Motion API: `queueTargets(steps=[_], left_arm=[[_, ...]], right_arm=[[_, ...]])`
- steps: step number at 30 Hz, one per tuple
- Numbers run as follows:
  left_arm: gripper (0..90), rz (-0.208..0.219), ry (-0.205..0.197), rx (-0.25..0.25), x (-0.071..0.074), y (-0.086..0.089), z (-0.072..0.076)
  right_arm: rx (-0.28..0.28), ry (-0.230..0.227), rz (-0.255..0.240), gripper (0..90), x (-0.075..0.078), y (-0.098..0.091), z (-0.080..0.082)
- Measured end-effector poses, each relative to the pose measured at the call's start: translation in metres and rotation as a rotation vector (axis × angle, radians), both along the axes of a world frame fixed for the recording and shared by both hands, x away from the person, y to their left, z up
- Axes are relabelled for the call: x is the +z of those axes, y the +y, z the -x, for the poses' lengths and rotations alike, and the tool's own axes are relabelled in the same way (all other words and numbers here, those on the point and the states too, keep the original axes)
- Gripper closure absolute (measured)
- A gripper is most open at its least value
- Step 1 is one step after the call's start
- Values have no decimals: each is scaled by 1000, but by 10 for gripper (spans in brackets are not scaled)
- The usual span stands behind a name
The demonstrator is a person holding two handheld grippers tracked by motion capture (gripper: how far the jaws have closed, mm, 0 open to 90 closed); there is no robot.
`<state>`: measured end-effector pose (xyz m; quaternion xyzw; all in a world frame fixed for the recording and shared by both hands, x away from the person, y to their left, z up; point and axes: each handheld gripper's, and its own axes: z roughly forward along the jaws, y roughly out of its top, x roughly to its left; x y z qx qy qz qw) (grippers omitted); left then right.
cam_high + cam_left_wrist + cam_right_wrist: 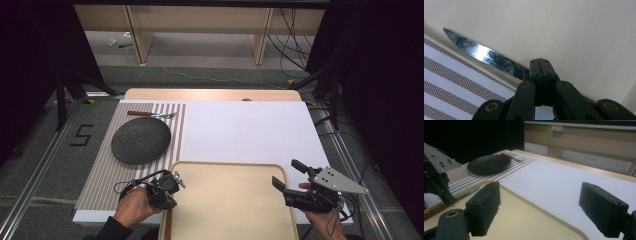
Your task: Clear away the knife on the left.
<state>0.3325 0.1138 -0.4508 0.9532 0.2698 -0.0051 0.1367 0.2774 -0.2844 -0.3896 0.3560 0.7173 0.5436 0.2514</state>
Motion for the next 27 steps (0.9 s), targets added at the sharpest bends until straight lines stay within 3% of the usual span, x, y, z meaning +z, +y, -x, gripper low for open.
queueTargets(steps=[5,12,14,16,21,27], left_arm=[[841,72,-20,28,5,1,0],[525,207,-79,97,13,5,-1],[452,242,-117,122,16,7,0],[398,313,-167,146,21,9,1],[320,458,-222,190,31,15,3],[228,537,-291,189,37,14,9]], right_arm=[[0,-1,-1,183,0,0,0],[1,2,1,183,0,0,0],[0,-1,-1,183,0,0,0],[0,-1,-1,183,0,0,0],[0,-1,-2,183,0,0,0],[1,0,-2,183,0,0,0]])
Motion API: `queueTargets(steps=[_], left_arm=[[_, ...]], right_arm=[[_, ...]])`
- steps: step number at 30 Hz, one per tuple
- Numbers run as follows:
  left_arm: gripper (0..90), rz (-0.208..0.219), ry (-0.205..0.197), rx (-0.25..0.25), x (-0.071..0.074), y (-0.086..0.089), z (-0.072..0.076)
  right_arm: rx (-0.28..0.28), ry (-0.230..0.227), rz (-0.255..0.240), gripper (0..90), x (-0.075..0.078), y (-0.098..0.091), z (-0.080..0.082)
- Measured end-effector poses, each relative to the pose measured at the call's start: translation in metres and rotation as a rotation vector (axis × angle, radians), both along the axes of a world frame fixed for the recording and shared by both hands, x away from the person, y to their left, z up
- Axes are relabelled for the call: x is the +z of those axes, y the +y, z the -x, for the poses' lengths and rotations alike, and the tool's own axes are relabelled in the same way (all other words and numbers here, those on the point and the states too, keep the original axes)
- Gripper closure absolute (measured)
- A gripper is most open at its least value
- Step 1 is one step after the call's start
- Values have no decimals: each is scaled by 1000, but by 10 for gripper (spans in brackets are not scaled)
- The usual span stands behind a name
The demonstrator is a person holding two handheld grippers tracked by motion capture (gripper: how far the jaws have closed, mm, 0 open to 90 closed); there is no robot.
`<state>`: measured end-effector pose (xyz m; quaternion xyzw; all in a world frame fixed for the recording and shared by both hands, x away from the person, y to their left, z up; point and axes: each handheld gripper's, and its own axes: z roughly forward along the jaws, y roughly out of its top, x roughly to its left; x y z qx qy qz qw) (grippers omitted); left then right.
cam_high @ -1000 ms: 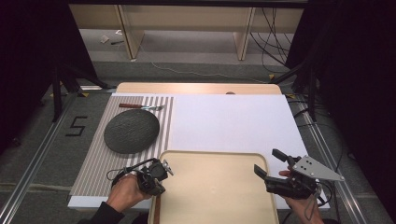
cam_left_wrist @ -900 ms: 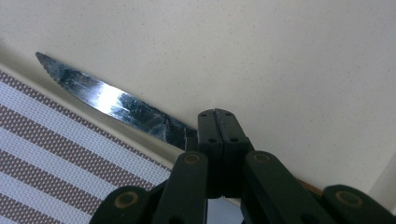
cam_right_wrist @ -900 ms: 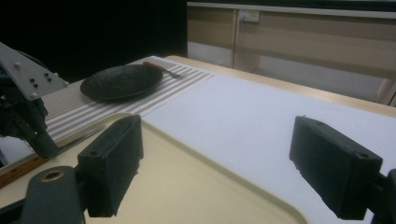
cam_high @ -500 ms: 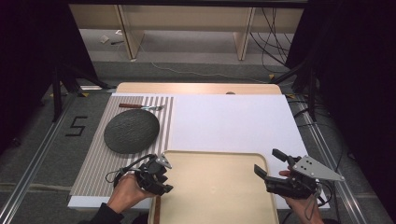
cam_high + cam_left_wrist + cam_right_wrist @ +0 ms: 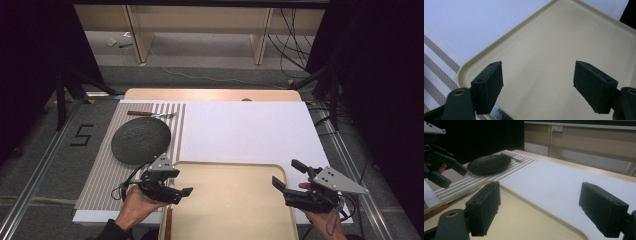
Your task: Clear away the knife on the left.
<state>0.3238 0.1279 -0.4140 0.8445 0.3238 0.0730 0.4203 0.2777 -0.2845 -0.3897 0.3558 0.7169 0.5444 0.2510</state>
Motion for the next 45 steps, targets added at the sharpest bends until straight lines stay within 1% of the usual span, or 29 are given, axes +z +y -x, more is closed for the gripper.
queueTargets(steps=[2,3,5,7,9,11,14,17,20,25,32,36,39,45], left_arm=[[202,25,-22,7,2,0,2],[196,48,-37,12,2,1,3],[183,77,-55,14,4,2,4],[170,107,-84,18,6,3,6],[168,145,-103,19,8,5,7],[168,174,-122,28,10,7,9],[168,200,-145,39,12,9,10],[167,218,-153,42,12,11,11],[167,242,-174,47,13,13,13],[167,261,-193,55,15,15,15],[167,272,-212,64,16,18,18],[167,291,-222,73,17,22,19],[167,290,-227,76,16,23,19],[157,287,-224,67,14,21,20]], right_arm=[[0,-1,0,183,0,0,0],[0,0,0,183,0,0,0],[1,0,0,183,0,0,0],[0,1,1,182,0,0,0],[0,1,1,183,0,0,0],[1,1,1,183,0,0,0],[1,0,0,183,0,0,0],[0,1,2,183,0,0,0],[0,-1,0,182,0,0,0],[0,0,2,183,0,0,0],[-1,-1,3,183,0,0,1],[-1,-2,4,182,0,0,0],[-2,-1,6,182,0,0,0],[-2,0,5,182,0,0,0]])
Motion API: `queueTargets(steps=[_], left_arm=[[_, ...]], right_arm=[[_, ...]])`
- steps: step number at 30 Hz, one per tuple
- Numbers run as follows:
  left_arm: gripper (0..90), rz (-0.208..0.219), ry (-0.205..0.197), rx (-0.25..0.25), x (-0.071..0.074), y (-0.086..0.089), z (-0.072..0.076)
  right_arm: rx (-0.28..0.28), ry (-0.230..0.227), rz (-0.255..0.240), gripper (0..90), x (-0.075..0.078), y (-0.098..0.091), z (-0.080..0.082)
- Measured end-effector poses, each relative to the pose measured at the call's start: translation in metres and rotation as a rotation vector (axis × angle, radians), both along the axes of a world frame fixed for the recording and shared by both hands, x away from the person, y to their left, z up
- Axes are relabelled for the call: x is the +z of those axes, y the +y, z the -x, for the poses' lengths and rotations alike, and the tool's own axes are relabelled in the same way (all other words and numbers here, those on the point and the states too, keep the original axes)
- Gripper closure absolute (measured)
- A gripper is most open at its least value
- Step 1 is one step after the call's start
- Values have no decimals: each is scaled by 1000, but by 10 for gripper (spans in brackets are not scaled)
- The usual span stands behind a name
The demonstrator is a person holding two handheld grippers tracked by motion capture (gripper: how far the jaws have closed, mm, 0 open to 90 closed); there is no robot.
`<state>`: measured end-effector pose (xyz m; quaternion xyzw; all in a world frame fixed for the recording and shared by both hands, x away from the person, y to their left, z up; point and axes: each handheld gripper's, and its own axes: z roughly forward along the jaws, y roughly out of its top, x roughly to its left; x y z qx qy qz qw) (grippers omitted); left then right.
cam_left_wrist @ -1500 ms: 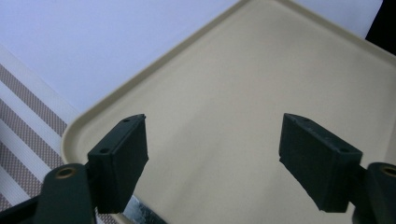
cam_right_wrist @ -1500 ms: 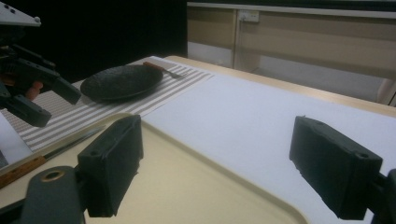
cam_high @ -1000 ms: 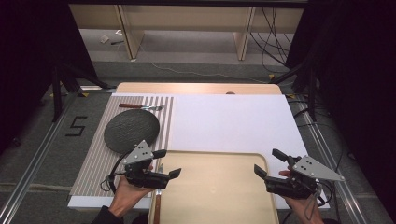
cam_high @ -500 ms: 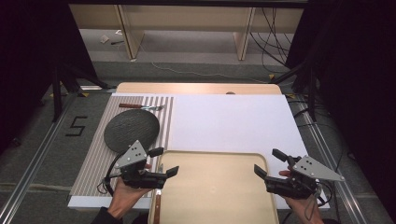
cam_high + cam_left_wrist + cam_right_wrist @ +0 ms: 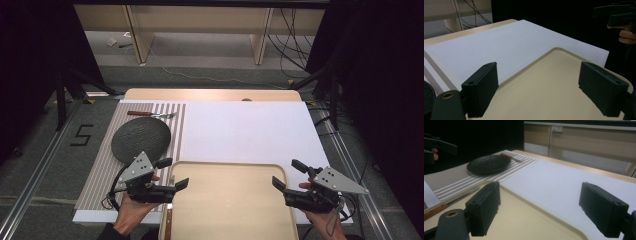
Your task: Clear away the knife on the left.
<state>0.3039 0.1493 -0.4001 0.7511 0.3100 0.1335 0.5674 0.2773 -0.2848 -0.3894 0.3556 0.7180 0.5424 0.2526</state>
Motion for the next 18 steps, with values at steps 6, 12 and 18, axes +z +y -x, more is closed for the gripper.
queueTargets(steps=[6,12,18], left_arm=[[157,-9,-9,-4,0,0,0],[157,-12,-10,-3,0,0,0],[158,-22,-4,-4,0,-1,0]], right_arm=[[0,-1,-1,182,0,0,0],[0,-2,0,182,0,0,0],[0,-1,0,182,0,0,0]])
